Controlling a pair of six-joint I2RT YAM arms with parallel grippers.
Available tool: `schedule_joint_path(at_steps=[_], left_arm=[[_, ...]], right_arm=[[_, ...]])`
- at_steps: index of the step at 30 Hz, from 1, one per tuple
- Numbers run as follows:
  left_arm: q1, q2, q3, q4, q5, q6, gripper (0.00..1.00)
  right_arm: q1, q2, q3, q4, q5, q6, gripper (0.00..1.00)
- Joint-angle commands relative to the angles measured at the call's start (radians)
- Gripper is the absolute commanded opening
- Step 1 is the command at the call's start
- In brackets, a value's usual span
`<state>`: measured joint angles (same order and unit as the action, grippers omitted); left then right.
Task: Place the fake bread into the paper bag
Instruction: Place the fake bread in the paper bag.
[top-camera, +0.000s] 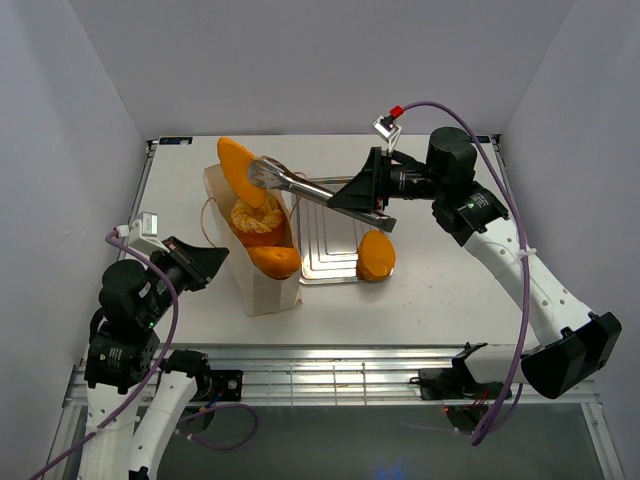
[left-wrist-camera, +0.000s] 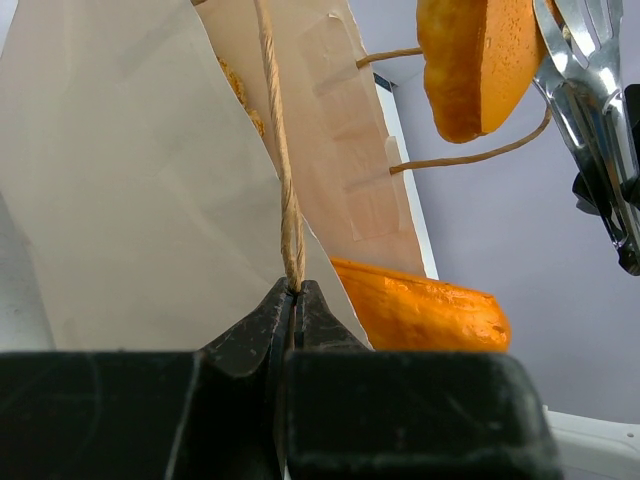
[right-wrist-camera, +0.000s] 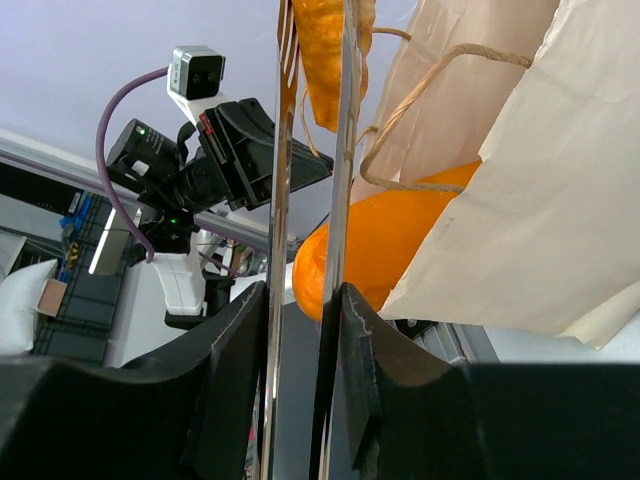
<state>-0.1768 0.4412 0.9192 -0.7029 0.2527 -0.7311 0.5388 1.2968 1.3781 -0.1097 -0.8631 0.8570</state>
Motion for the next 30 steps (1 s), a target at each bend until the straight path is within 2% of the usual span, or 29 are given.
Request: schedule_joint_path(at_steps=[1, 8, 30], left_arm=[[0.002, -0.012, 0.026, -0.012, 0.000, 0.001, 0.00], [0.002, -0.013, 0.026, -0.015, -0.003, 0.001, 0.00], [0.002, -0.019, 0.027, -0.023, -0.010, 0.004, 0.00]], right_arm=[[0.007, -0.008, 0.022, 0.048, -0.008, -0.007, 0.39], [0.010, 0.002, 0.025, 0.045, -0.008, -0.010, 0.43], [0.024, 0.029, 0.064, 0.018, -0.004, -0.030, 0.45]])
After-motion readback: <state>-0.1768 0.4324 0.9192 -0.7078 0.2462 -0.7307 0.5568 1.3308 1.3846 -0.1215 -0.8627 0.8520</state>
